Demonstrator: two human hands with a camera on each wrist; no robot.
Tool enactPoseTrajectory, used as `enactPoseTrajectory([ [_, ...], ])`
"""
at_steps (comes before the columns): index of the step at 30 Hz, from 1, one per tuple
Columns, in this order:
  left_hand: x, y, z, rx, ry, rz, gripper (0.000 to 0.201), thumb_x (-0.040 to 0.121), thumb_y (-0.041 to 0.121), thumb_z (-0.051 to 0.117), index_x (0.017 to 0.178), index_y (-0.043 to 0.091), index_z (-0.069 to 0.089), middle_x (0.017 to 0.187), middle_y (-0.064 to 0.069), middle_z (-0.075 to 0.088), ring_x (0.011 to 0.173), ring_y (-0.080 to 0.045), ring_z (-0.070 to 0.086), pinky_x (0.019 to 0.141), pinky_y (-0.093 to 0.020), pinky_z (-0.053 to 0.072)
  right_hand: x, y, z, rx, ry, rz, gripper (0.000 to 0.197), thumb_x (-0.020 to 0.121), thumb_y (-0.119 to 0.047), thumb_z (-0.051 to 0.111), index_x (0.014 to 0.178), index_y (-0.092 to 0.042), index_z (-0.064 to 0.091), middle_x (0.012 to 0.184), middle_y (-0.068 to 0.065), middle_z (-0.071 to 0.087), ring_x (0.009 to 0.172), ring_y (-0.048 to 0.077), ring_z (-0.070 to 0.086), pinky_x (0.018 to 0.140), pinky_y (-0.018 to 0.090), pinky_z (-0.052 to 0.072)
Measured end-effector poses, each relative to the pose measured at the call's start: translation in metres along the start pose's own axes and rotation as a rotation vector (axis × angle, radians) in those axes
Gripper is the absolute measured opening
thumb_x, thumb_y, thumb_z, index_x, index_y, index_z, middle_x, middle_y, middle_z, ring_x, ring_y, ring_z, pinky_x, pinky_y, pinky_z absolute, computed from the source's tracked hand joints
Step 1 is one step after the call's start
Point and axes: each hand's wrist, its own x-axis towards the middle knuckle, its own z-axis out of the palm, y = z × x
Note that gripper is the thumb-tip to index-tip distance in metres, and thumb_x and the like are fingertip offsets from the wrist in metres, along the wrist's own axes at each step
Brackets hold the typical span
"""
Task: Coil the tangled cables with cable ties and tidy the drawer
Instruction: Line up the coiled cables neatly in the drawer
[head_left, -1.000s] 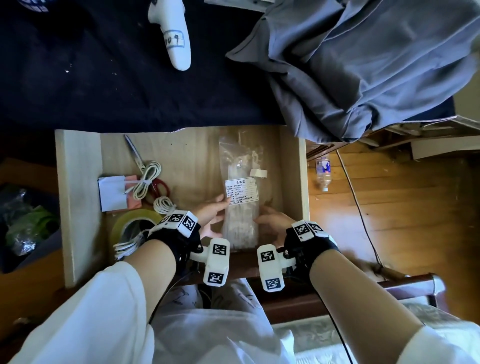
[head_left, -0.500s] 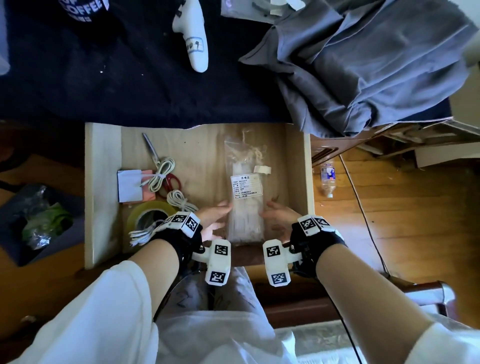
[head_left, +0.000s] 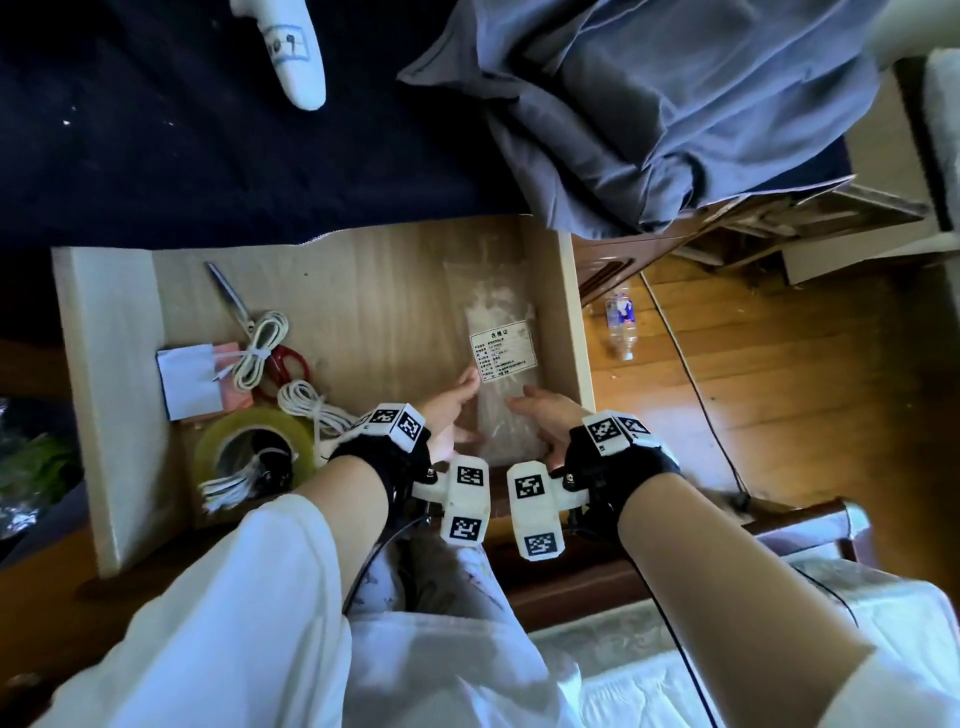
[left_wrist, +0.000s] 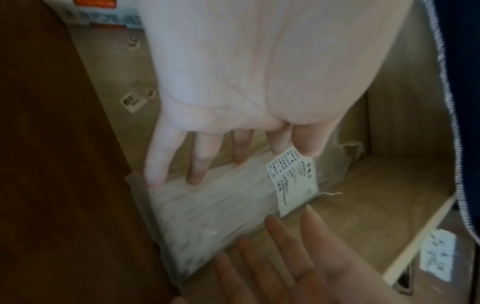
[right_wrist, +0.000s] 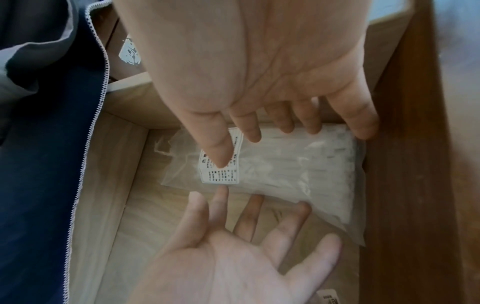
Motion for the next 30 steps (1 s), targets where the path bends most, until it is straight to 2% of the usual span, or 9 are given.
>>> enactPoseTrajectory([
  [4,-0.028,0.016,-0.017,0.083,0.043,-0.056,0.053,0.099,0.040,0.038,0.147,0.022,0.029,0.151,-0.006,0.034,0.128,-0.035,0.045,0.090,-0.048,0.041,-0.007,-0.015,0.010,-0.068,0.023,-0.074,0.056,0.087,-0.020,0.061,0.139,-0.015,0.038,0.137,0.005,0.047,0.125,0.025,0.044,0.105,0.037,0.035],
  [7,-0.061,0.032,-0.058,0.075,0.112,0.033,0.033,0.098,0.020,0.046,0.129,0.009,0.050,0.131,-0.013,0.056,0.115,-0.029,0.056,0.103,-0.043,0.036,-0.016,-0.039,0.030,-0.181,0.176,-0.215,0.040,0.087,-0.015,0.060,0.126,-0.013,0.053,0.123,0.008,0.055,0.109,0.023,0.051,0.089,0.032,0.043],
  [10,-0.094,0.044,-0.118,0.049,0.279,0.133,0.015,0.094,0.005,0.050,0.099,0.012,0.062,0.086,-0.003,0.072,0.082,-0.016,0.066,0.096,-0.036,0.040,-0.020,-0.057,0.070,-0.173,0.108,-0.300,0.034,0.086,-0.006,0.058,0.120,-0.005,0.056,0.104,0.007,0.055,0.084,0.017,0.051,0.067,0.025,0.045],
  [13,-0.116,0.040,-0.173,-0.039,0.433,0.135,0.020,0.095,0.000,0.044,0.088,0.009,0.060,0.068,-0.001,0.070,0.060,-0.010,0.066,0.078,-0.025,0.045,-0.014,-0.061,0.116,-0.246,-0.040,-0.224,0.034,0.086,-0.012,0.062,0.119,-0.009,0.057,0.107,0.007,0.056,0.095,0.017,0.051,0.082,0.036,0.049],
  [16,-0.119,0.019,-0.201,0.219,0.433,-0.039,0.021,0.096,0.005,0.045,0.111,-0.002,0.058,0.084,-0.009,0.064,0.069,-0.013,0.059,0.054,-0.013,0.043,-0.004,-0.060,0.150,-0.382,-0.120,-0.174,0.046,0.086,-0.015,0.062,0.130,-0.011,0.047,0.125,0.012,0.053,0.099,0.019,0.048,0.085,0.033,0.045],
  [19,-0.106,0.005,-0.211,0.718,0.411,-0.187,0.048,0.090,0.023,0.062,0.133,0.007,0.052,0.125,-0.009,0.059,0.089,-0.014,0.054,0.071,-0.017,0.044,0.007,-0.056,0.171,-0.569,-0.192,-0.199,0.055,0.086,-0.015,0.063,0.135,-0.005,0.041,0.133,0.014,0.049,0.111,0.025,0.050,0.086,0.030,0.043],
  [23,-0.099,0.001,-0.209,0.903,0.317,-0.233,0.060,0.083,0.010,0.067,0.139,0.010,0.046,0.134,-0.010,0.054,0.116,-0.023,0.056,0.090,-0.023,0.041,0.022,-0.049,0.185,-0.705,-0.173,-0.237,0.061,0.076,-0.008,0.073,0.130,-0.002,0.046,0.130,0.016,0.054,0.117,0.030,0.053,0.100,0.039,0.043],
  [27,-0.099,-0.007,-0.206,0.799,0.355,-0.187,0.070,0.072,-0.009,0.072,0.135,0.004,0.045,0.132,-0.012,0.056,0.102,-0.020,0.057,0.068,-0.018,0.045,0.032,-0.045,0.189,-0.757,-0.153,-0.263,0.070,0.071,-0.021,0.079,0.131,-0.006,0.046,0.129,0.008,0.055,0.115,0.027,0.055,0.100,0.038,0.044],
  [30,-0.101,-0.012,-0.207,0.726,0.402,-0.162,0.075,0.064,-0.014,0.077,0.130,0.005,0.048,0.129,-0.011,0.057,0.081,-0.017,0.059,0.044,-0.012,0.047,0.029,-0.044,0.195,-0.795,-0.169,-0.223,0.055,0.072,-0.031,0.077,0.118,-0.007,0.059,0.106,0.008,0.065,0.092,0.024,0.059,0.080,0.032,0.050],
])
